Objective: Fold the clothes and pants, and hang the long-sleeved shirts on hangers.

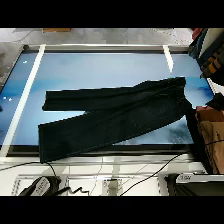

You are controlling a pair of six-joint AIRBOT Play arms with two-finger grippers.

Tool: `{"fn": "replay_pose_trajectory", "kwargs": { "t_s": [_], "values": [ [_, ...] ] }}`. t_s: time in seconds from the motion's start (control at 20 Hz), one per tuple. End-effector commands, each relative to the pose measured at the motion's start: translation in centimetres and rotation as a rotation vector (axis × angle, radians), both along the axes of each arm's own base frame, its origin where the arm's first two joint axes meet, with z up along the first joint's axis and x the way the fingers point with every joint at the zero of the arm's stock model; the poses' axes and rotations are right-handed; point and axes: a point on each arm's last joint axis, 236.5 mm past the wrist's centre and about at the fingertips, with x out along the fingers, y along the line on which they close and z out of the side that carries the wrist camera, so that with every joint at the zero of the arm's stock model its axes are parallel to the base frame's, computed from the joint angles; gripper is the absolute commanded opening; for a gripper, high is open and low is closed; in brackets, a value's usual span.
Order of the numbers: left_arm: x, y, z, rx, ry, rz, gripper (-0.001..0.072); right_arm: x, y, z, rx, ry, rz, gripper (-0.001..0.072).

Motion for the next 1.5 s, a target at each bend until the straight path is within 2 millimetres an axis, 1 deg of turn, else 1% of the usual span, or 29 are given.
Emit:
{"fn": "replay_pose_trajectory", "kwargs": {
  "t_s": [0.0,0.05,0.1,0.15,0.25,0.35,0.5,0.65,0.75,0.85,0.95,1.0,1.05,1.1,1.2,1.25,1.3,1.35,1.45],
  "values": [
    [-3.7,-2.0,-5.5,-0.191,-0.037,0.116,0.0025,-0.8,0.7,-0.3,0.025,0.014,0.038,0.0036],
    [-3.3,-3.8,-7.4,-0.275,-0.052,0.08,0.013,-0.8,0.9,-0.3,0.032,0.011,0.038,0.0037],
    [-2.8,-5.3,-8.7,-0.335,-0.06,0.036,0.0386,-0.6,1.1,-0.2,0.044,0.002,0.038,0.0037],
    [-2.2,-6.3,-9.6,-0.379,-0.071,-0.001,0.0553,-0.3,1.3,0.1,0.057,-0.011,0.037,0.0037],
    [-0.7,-6.8,-10.7,-0.404,-0.092,-0.102,0.0562,-0.3,2.3,0.5,0.098,-0.02,0.05,0.0037],
    [0.0,-6.5,-12.4,-0.415,-0.087,-0.138,0.0562,-0.8,4.2,1.2,0.177,-0.014,0.093,0.0037],
    [0.3,-7.0,-15.3,-0.456,-0.053,-0.239,0.0558,-1.0,7.3,3.3,0.324,-0.044,0.149,0.0037],
    [2.7,-8.1,-16.5,-0.54,-0.143,-0.283,0.0558,0.3,9.8,6.0,0.446,-0.124,0.175,0.0037],
    [3.0,-8.8,-17.9,-0.564,-0.142,-0.33,0.056,1.3,11.3,7.3,0.489,-0.169,0.198,0.0037],
    [3.0,-9.3,-19.1,-0.574,-0.125,-0.367,0.0558,2.0,12.8,7.7,0.502,-0.179,0.231,0.0037],
    [3.5,-9.3,-19.9,-0.551,-0.113,-0.369,0.0547,2.7,14.2,7.6,0.495,-0.178,0.257,0.0037],
    [3.9,-9.3,-20.1,-0.529,-0.11,-0.374,0.0488,3.1,14.7,7.6,0.488,-0.182,0.266,0.0037],
    [4.5,-9.4,-20.2,-0.504,-0.108,-0.383,0.0392,3.6,15.2,7.5,0.479,-0.188,0.274,0.0037],
    [5.1,-9.6,-20.4,-0.476,-0.105,-0.394,0.0343,4.0,15.5,7.5,0.47,-0.194,0.279,0.0037],
    [6.5,-10.0,-20.6,-0.41,-0.103,-0.423,0.0333,4.6,15.8,7.4,0.449,-0.211,0.286,0.0037],
    [7.5,-10.3,-20.6,-0.373,-0.108,-0.436,0.0169,4.7,15.7,7.4,0.44,-0.22,0.287,0.0037],
    [9.0,-10.3,-20.2,-0.337,-0.138,-0.427,0.0028,4.8,15.6,7.3,0.437,-0.222,0.285,0.0037],
    [11.0,-10.1,-19.4,-0.299,-0.191,-0.394,0.0024,4.7,15.5,7.3,0.434,-0.222,0.286,0.0037],
    [14.7,-9.0,-17.1,-0.203,-0.29,-0.336,0.0023,4.4,15.4,6.8,0.408,-0.213,0.308,0.0037]
  ]
}}
